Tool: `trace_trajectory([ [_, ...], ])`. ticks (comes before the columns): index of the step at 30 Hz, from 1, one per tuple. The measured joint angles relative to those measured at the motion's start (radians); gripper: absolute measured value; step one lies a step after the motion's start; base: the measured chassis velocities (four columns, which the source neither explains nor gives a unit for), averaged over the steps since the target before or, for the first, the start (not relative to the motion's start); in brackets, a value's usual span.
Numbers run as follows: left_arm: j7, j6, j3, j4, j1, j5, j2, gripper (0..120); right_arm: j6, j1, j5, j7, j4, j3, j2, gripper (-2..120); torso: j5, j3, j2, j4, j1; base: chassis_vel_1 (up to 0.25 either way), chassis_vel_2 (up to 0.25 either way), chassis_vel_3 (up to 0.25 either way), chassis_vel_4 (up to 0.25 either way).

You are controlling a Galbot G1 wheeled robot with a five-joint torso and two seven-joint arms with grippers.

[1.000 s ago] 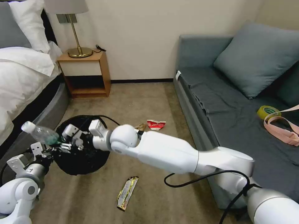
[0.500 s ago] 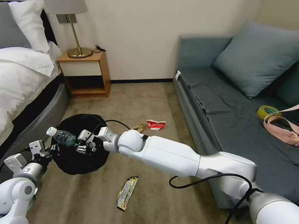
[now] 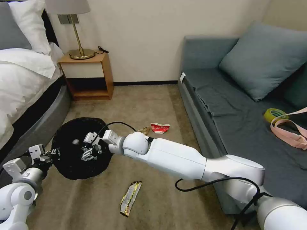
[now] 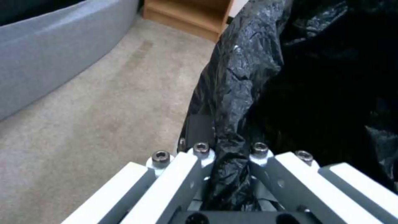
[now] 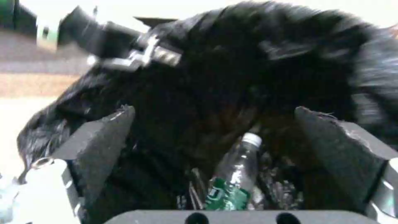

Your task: Pick up the trash bin, then pick up the garbage on the floor and place it into the trash bin.

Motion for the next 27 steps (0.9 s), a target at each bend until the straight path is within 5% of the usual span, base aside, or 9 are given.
trace_trajectory([
  [10,0.017,-0.039,-0.070,0.062,0.016,0.014,0.027,2,-0.035,-0.059,0.145,0.057,0.037,0.220,-0.070,100,0.0001,0.000,0.000,-0.0001,0.000,0.000,0.000,0.000,0.000],
  [20,0.045,-0.078,-0.102,0.124,0.024,0.009,0.062,2,-0.095,-0.295,0.176,0.134,0.015,0.296,-0.146,100,0.0001,0.000,0.000,-0.0001,0.000,0.000,0.000,0.000,0.000],
  [27,0.047,-0.079,-0.100,0.128,0.018,0.009,0.062,2,-0.265,-0.431,0.203,0.202,0.004,0.300,-0.172,100,0.0000,0.000,0.000,-0.0001,0.000,0.000,0.000,0.000,0.000],
])
